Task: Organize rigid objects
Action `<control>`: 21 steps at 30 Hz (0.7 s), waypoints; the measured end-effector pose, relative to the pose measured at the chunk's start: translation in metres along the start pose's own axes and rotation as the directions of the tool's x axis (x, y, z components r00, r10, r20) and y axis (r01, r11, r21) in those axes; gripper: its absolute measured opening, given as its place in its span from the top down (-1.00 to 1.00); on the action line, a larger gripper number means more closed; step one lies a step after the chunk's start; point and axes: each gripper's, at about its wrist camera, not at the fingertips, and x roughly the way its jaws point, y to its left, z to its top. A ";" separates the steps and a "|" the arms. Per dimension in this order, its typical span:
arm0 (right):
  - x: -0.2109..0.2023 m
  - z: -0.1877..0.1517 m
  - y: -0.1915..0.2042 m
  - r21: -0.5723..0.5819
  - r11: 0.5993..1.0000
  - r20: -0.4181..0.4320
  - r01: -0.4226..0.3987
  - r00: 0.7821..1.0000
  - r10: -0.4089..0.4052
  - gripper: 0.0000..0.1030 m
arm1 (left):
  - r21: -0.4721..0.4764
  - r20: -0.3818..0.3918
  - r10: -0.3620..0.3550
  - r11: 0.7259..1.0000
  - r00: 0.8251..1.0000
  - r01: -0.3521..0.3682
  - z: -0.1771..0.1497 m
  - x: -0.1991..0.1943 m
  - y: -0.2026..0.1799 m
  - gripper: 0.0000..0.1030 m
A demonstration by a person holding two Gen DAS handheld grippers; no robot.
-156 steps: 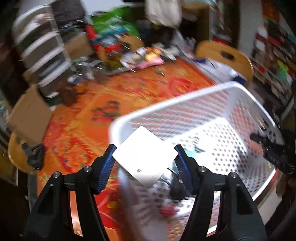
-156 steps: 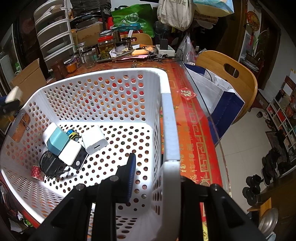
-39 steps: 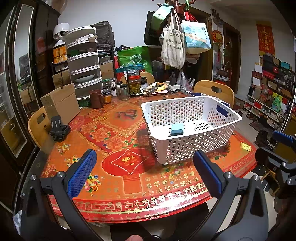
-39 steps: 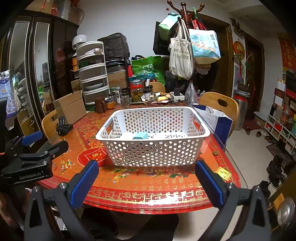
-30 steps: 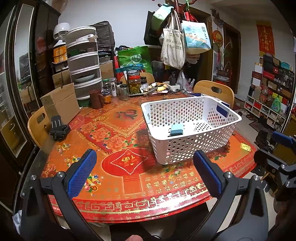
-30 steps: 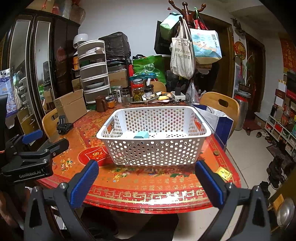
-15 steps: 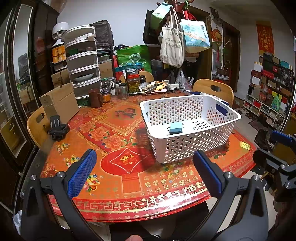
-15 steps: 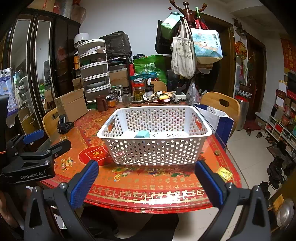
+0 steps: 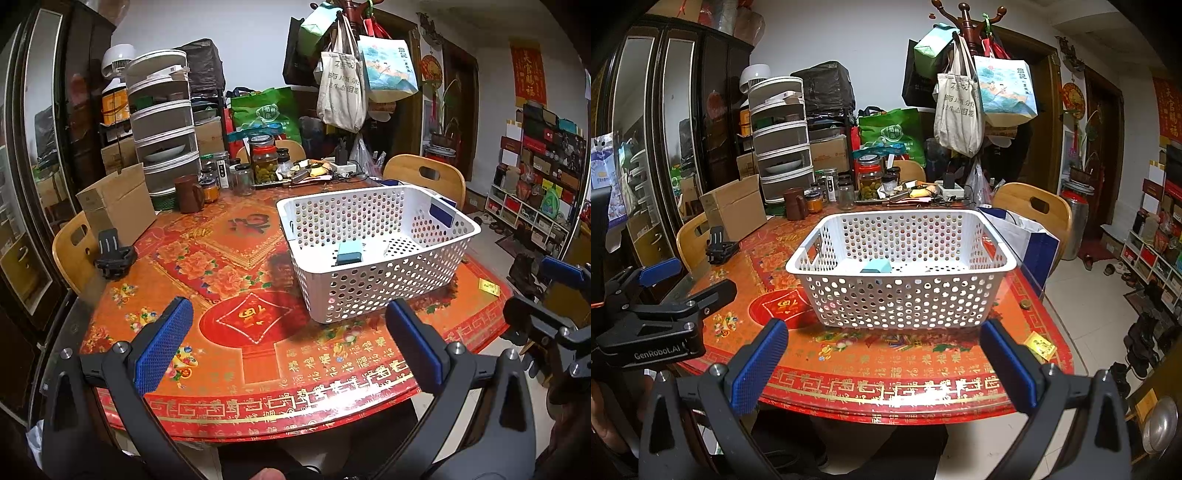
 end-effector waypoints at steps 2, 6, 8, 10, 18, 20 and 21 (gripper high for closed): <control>0.000 0.000 0.000 0.000 1.000 0.000 0.001 1.000 -0.001 -1.00 | 0.001 0.000 -0.001 1.000 1.000 0.001 -0.001 0.000 0.000 -1.00; 0.000 0.000 0.000 0.000 1.000 0.000 0.000 1.000 0.000 -1.00 | 0.000 0.000 0.000 1.000 1.000 0.000 0.000 0.000 0.000 -1.00; 0.000 0.000 0.000 0.000 1.000 0.000 0.000 1.000 0.000 -1.00 | 0.000 0.000 0.000 1.000 1.000 0.000 -0.001 0.000 -0.001 -1.00; 0.000 0.000 0.000 0.000 1.000 -0.001 0.000 1.000 0.000 -1.00 | 0.000 -0.002 -0.001 1.000 1.000 0.001 0.000 0.000 0.000 -1.00; 0.000 0.001 0.000 0.000 1.000 0.000 -0.001 1.000 0.001 -1.00 | 0.008 0.001 0.006 1.000 1.000 -0.006 -0.002 0.002 -0.002 -1.00; 0.001 -0.001 0.001 -0.002 1.000 0.001 -0.004 1.000 0.004 -1.00 | 0.014 0.004 0.005 1.000 1.000 -0.005 -0.002 0.001 -0.002 -1.00; 0.001 -0.002 0.001 -0.002 1.000 0.000 -0.006 1.000 0.006 -1.00 | 0.015 0.002 0.004 1.000 1.000 -0.004 -0.002 0.002 -0.001 -1.00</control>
